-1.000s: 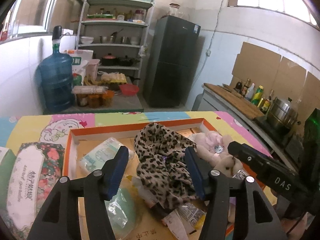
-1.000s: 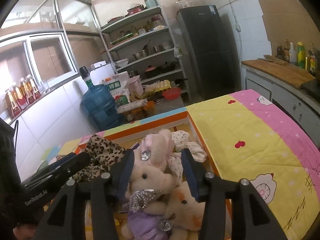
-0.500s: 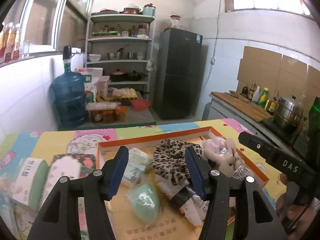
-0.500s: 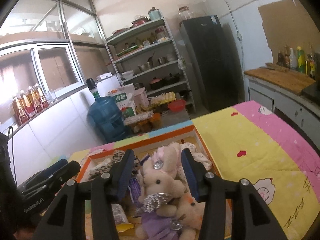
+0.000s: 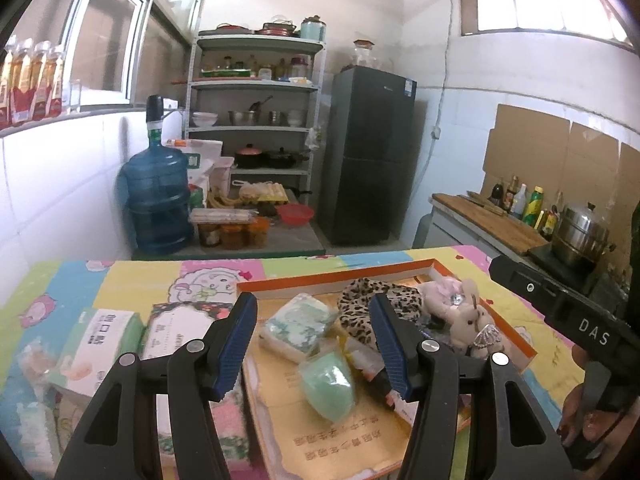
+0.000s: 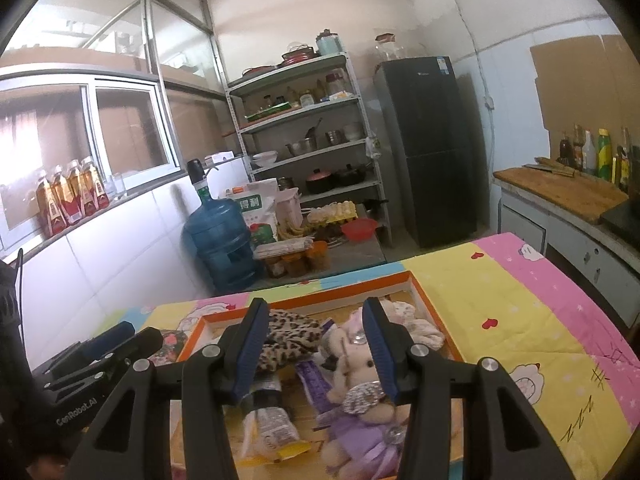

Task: Organize soft objects
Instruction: 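Move both open grippers back to the remaining items on the mattress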

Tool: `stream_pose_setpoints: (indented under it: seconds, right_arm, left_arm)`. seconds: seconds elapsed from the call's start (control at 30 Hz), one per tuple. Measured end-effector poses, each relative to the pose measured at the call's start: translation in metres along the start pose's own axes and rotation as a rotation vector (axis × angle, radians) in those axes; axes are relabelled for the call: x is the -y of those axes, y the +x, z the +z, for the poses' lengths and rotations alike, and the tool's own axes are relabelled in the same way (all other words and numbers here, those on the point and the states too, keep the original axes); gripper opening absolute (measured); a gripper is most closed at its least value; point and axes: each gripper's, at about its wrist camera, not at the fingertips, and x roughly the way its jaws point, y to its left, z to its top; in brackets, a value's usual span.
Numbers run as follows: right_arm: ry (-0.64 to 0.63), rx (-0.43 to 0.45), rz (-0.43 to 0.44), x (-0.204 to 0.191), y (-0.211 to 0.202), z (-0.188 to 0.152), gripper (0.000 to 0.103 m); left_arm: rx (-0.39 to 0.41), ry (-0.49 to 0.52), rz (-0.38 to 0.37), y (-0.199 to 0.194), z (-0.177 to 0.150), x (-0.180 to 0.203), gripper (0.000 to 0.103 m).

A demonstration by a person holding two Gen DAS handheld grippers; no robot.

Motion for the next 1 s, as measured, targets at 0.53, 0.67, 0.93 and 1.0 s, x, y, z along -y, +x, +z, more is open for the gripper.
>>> stream_pose_setpoints:
  seconds: [0.53,0.67,0.93,1.0]
  right_arm:
    - [-0.068,-0.002,0.056,-0.064,-0.019,-0.006,0.049]
    - [-0.084,-0.019,0.092,-0.087,-0.02,-0.015,0.049]
    - [-0.122,-0.075,0.197,-0.142,-0.02,-0.041,0.049]
    - [-0.147,-0.093,0.219,-0.16,-0.019,-0.048,0.049]
  left_arm:
    - [0.03,-0.09,0.017,-0.05,-0.008,-0.064,0.06]
    - [0.033,-0.1,0.045,-0.064,-0.013,-0.085,0.06]
    - [0.029,-0.12,0.113,-0.094,-0.029,-0.137,0.06]
    - [0.027,-0.13,0.126,-0.101,-0.034,-0.15,0.06]
